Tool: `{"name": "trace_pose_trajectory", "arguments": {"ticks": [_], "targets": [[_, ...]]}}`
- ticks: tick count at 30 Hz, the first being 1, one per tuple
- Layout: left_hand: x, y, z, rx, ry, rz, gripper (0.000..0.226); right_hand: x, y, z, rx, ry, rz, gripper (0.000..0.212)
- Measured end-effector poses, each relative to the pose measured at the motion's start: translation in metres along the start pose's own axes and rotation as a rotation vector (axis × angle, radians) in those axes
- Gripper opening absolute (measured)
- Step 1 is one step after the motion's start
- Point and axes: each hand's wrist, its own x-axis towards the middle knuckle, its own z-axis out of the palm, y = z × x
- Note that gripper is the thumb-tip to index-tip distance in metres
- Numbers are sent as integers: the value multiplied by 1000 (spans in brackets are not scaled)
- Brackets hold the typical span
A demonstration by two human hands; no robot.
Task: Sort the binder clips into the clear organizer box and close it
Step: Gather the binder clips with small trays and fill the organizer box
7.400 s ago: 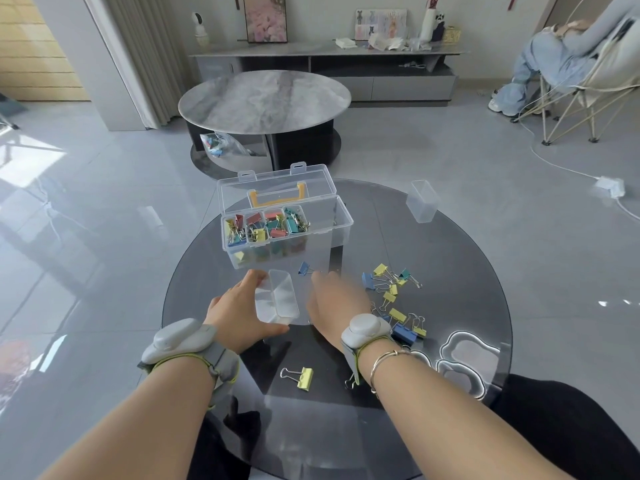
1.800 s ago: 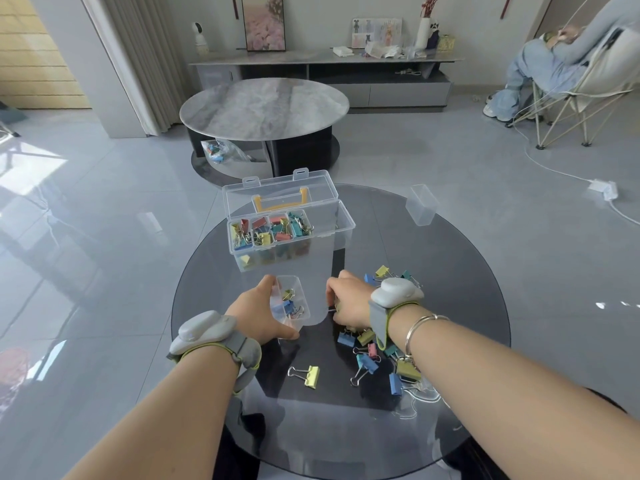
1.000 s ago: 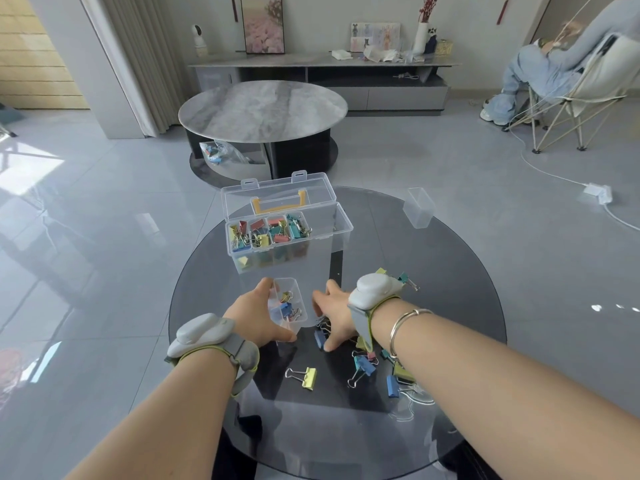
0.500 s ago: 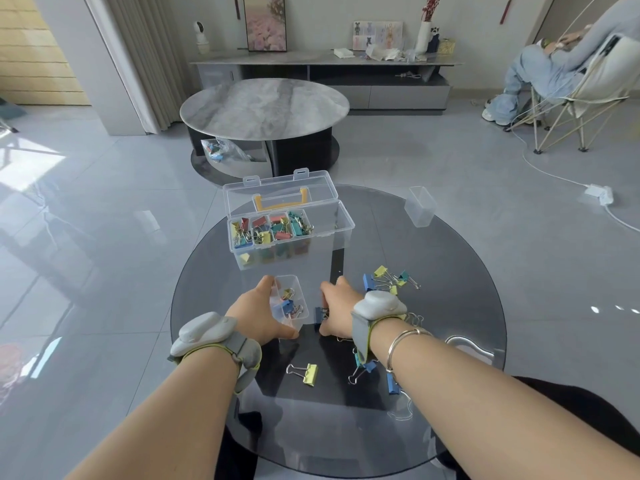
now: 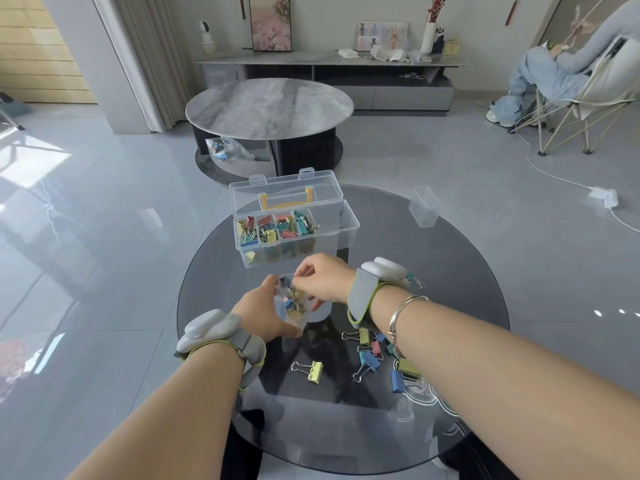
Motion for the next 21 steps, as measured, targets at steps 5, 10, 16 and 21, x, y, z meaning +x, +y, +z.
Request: {"name": "trace_pose_trajectory", "arguments": {"ticks": [5,10,16,21], "targets": [[0,0,0,-15,1,6,81,-6,1,-10,28,-44,19,30],[-1,1,-1,-15,2,7,81,-6,6,-4,-161,-42,-54,32],[-1,-1,-2,7,-4,23,82,1,19,3,-86,185,-99,31],[3,-3,-3,20,-33,14,80,2,54,-28,-498,73,29,40]]}}
